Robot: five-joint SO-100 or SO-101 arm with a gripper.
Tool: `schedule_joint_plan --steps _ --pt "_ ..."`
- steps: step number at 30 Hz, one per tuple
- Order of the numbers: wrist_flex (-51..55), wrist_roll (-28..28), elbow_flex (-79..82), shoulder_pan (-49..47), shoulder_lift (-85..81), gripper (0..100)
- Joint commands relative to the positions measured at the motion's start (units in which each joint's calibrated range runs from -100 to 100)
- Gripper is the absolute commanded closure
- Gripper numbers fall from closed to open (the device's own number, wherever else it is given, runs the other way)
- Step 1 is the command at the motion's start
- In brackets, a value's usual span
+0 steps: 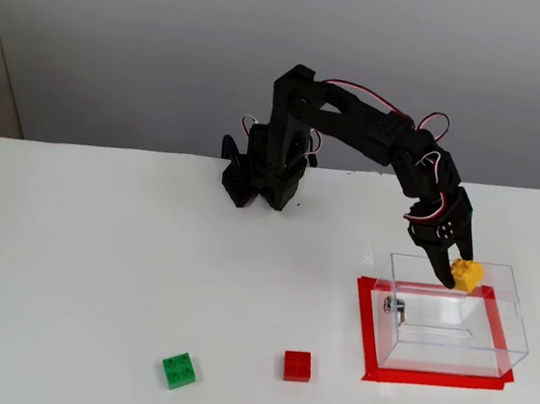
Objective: Pick the yellow lego brick and place it into the transparent box
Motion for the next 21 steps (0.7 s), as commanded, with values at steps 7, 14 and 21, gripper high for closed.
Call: schedule_joint_plan --steps 7,14,21 --pt "-0.74 -1.52 -1.01 0.37 -0.28 91" --pt "-0.74 -1.58 -1.01 0.37 -0.36 77" --pt "-0.74 -1.16 -1.01 0.44 -0.36 71"
